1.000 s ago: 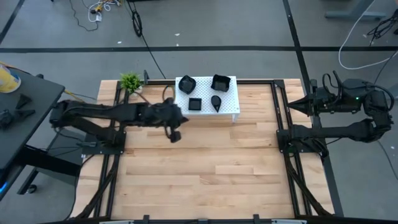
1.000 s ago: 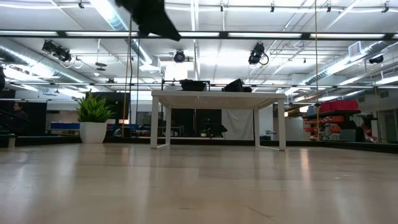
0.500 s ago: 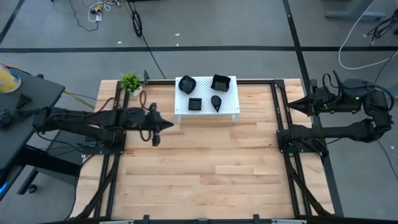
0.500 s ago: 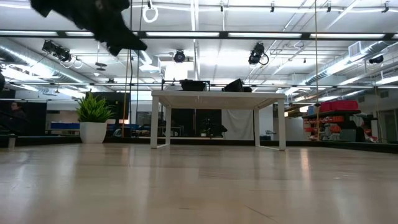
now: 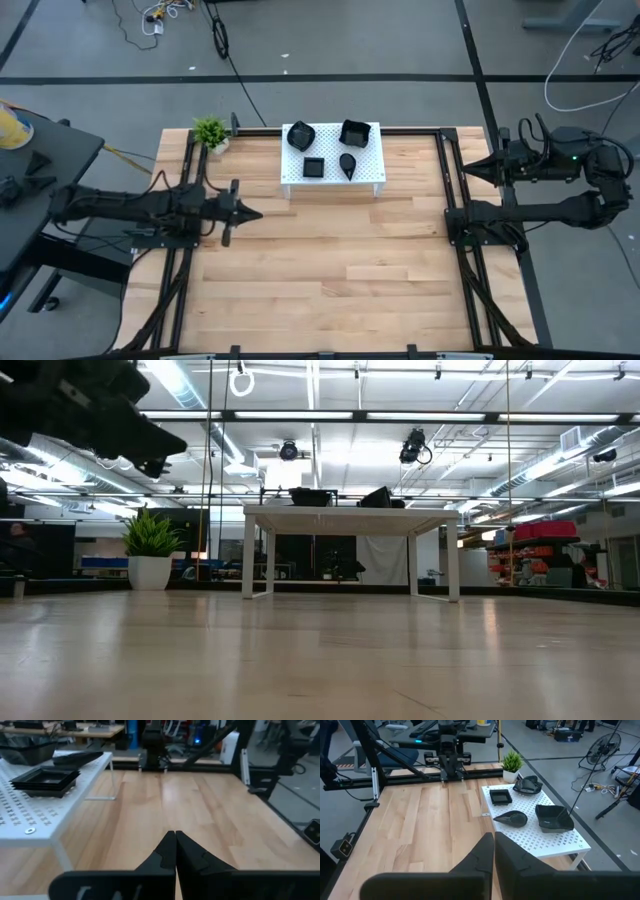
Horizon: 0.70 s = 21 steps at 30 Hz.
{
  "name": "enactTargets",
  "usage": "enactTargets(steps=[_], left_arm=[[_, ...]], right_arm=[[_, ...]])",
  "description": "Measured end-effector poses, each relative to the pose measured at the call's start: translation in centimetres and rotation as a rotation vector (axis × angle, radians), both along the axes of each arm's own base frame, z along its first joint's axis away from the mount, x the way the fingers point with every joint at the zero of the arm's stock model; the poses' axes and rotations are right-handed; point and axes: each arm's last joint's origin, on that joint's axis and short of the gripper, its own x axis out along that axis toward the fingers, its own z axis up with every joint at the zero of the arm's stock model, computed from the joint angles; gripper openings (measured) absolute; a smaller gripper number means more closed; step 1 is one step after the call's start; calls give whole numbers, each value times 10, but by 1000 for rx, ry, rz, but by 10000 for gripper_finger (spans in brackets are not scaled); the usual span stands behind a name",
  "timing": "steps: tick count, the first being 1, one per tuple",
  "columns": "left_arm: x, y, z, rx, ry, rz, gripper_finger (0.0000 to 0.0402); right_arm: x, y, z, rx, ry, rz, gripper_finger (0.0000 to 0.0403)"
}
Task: Pick & Place Mini shaped plates
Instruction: Return to Home Position
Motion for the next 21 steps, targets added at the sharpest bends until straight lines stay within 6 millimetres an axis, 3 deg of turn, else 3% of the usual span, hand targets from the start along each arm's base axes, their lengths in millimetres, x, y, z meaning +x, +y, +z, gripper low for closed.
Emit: enactTargets(steps=[21], left_arm=[[-30,-1,-18,3,-168,-39,0]], right_arm=[[0,0,0,0,-1,0,20]])
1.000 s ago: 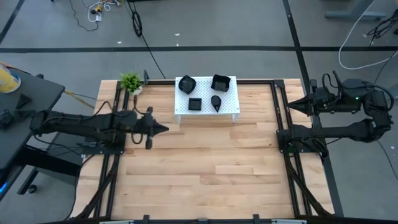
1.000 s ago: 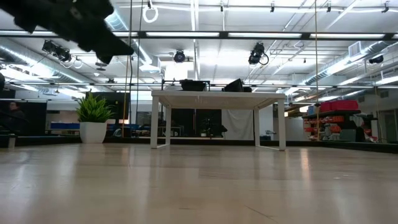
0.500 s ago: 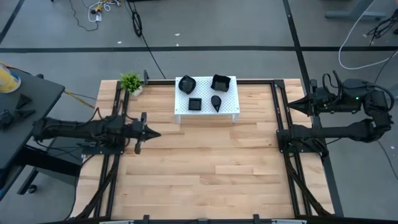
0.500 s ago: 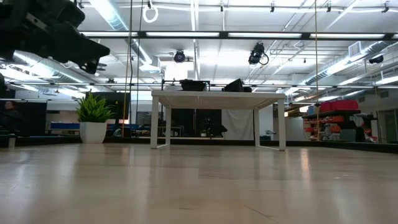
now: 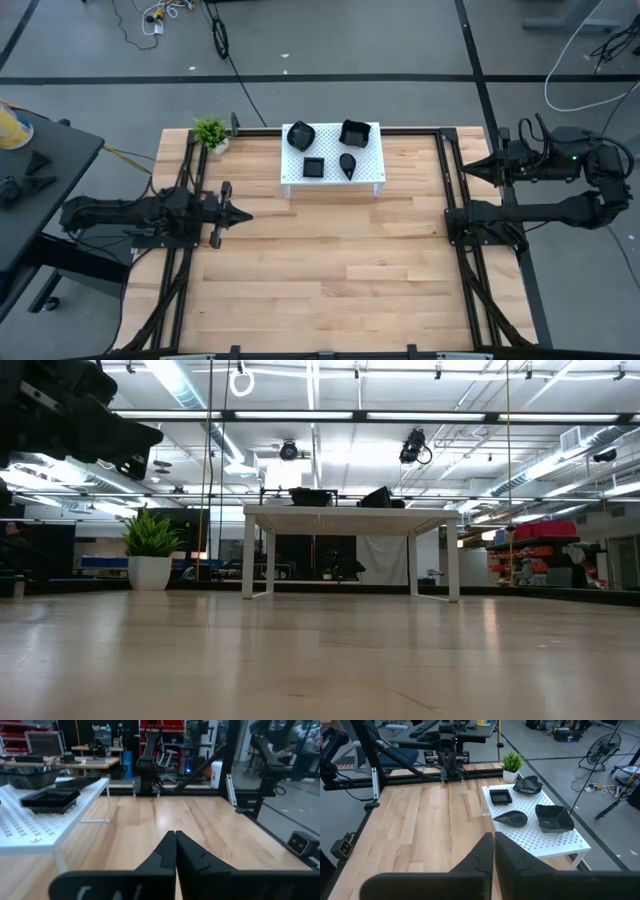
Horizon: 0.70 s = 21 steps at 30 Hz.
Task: Pick & Place Mini shaped plates
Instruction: Return to Home Position
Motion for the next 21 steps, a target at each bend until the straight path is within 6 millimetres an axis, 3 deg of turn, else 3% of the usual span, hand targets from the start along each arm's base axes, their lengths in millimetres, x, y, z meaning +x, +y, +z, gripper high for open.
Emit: enactTargets(steps=[21], left_arm=[[-15,-1,-5,30,19,-23,0]], right_arm=[[0,0,0,0,0,0,20]])
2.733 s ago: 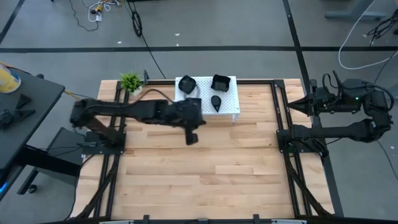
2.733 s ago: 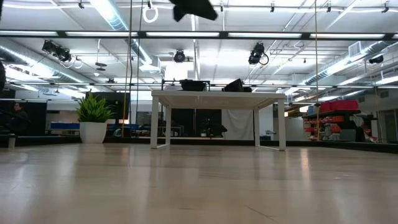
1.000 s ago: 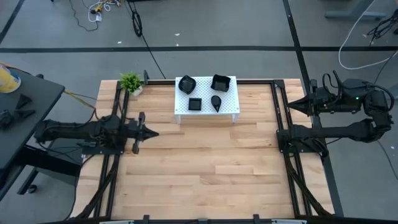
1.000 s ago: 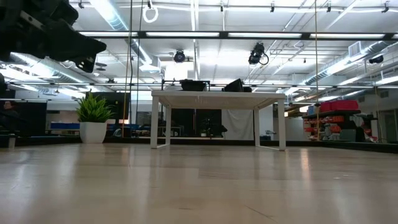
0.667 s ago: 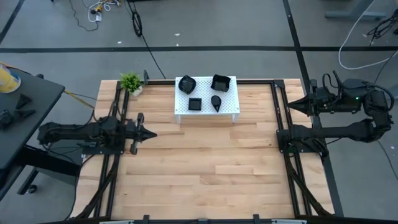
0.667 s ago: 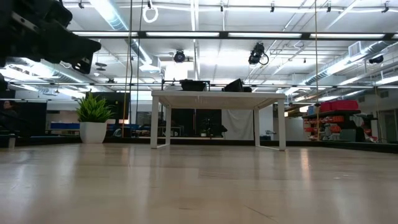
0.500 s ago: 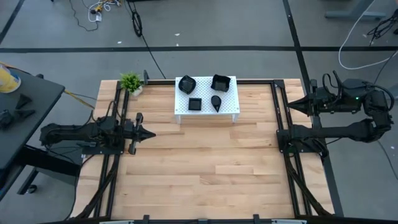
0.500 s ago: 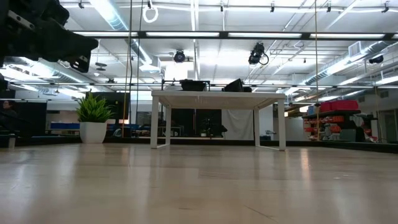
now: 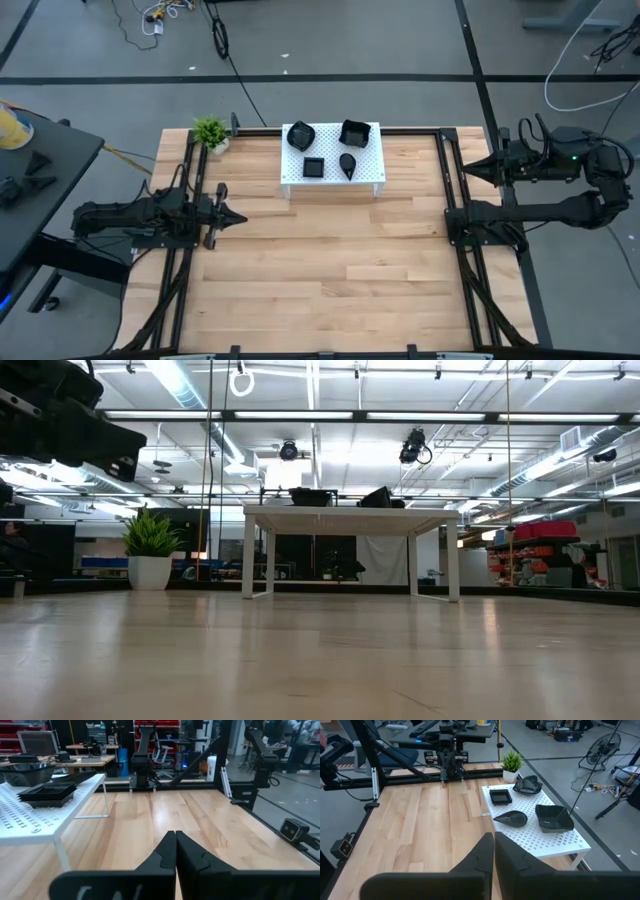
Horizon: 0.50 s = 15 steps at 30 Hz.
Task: Pick & Place Mini shaped plates
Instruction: Return to Home Position
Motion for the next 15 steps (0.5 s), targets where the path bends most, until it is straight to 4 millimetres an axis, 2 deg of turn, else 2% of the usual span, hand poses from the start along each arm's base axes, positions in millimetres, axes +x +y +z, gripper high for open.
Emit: enactTargets(steps=[15], left_arm=[[4,-1,-6,24,-94,-33,1]], right_arm=[[0,0,0,0,1,0,20]])
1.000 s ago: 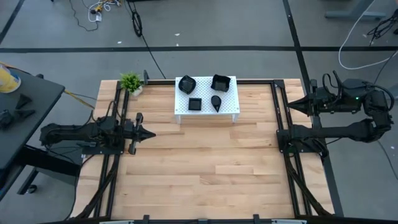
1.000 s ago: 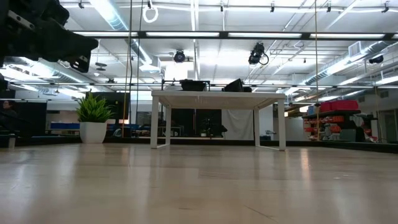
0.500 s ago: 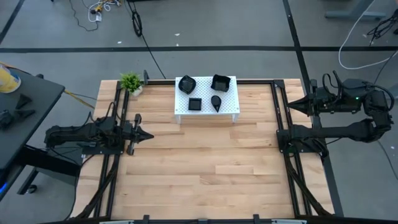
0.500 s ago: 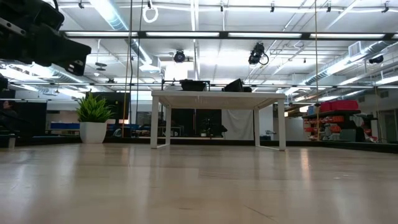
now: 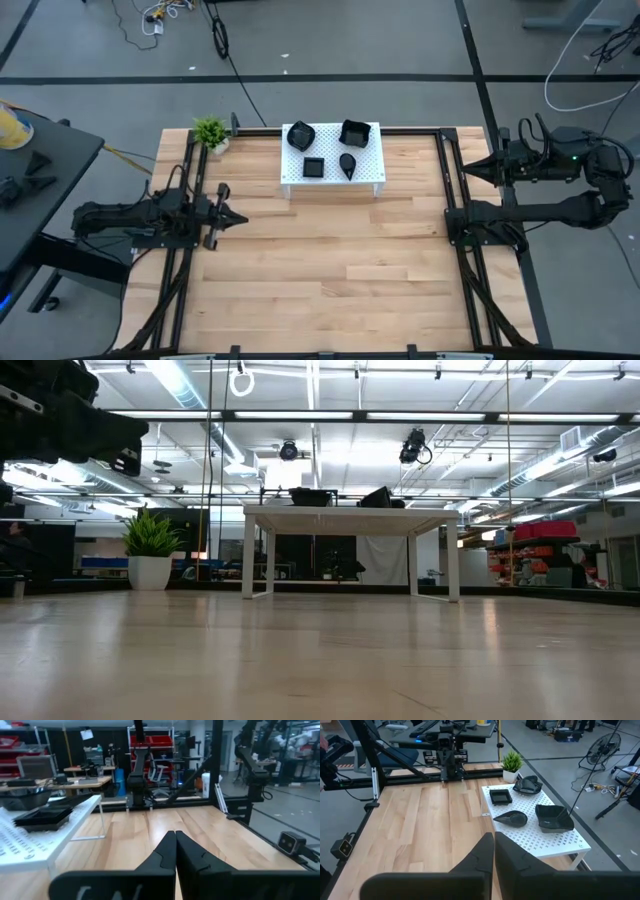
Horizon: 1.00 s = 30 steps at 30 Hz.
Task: Pick & Place Mini shaped plates
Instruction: Return to Home Position
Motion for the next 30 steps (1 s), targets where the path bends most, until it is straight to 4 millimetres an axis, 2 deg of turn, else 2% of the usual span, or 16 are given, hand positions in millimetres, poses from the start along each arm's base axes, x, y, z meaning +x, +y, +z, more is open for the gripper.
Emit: enactTargets(steps=[13,30], left_arm=[[3,2,-5,-16,56,82,23],[4,2,-3,-18,30,82,21]], right_arm=[[0,0,0,0,0,0,20],[0,0,0,0,-1,0,20]])
